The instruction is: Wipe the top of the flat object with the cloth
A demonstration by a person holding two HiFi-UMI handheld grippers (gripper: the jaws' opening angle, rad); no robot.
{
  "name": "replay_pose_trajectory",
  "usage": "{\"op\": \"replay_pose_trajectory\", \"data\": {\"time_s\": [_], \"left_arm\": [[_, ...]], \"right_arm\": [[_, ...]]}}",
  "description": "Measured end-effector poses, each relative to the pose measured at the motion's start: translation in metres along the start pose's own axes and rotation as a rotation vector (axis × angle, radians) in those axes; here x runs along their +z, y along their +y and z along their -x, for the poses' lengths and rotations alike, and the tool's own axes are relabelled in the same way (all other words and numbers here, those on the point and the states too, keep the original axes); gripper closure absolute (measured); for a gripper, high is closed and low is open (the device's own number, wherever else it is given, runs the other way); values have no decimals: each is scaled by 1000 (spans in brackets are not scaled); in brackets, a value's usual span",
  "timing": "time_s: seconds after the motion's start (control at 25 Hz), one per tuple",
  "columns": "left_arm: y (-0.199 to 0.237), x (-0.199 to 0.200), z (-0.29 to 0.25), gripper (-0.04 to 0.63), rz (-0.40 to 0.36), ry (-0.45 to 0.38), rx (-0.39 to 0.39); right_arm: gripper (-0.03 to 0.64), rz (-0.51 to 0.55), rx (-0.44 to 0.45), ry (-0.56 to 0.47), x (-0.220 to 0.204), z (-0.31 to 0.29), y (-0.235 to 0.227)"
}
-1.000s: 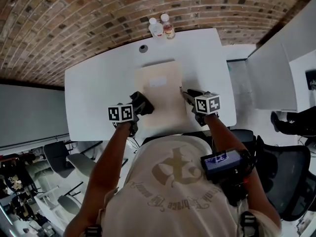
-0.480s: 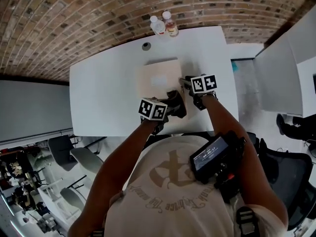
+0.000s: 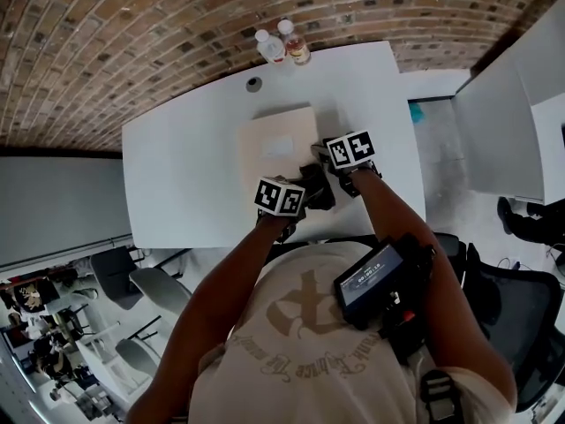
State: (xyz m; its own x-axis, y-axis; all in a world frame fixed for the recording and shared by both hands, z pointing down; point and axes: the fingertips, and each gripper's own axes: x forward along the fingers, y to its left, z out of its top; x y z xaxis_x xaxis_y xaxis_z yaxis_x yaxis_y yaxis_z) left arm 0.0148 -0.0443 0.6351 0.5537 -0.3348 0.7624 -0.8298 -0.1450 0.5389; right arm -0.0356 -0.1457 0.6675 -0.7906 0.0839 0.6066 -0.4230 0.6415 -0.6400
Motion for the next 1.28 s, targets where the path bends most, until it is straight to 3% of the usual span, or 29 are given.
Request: {"op": "replay_pose_trajectory", "data": {"time_s": [0.28,0.56,0.8,1.12,1.28], "left_arm": [[29,-19,29,489,136,-76,48],[81,-47,78,489,314,-210,108],[112,-66,114,489,352,-265,172],[148,-90,153,489,377,-275,272],[162,-105,172,491,434,-303,303]], "right_arm": [[431,10,10,1,-2,0,-2],[432,-6,17,-3,-4,0,-2],[436,5,11,5,-3,0,0],[436,4,12,-2,-1,-1,1],[436,-1,7,-6,-2,1,0]]}}
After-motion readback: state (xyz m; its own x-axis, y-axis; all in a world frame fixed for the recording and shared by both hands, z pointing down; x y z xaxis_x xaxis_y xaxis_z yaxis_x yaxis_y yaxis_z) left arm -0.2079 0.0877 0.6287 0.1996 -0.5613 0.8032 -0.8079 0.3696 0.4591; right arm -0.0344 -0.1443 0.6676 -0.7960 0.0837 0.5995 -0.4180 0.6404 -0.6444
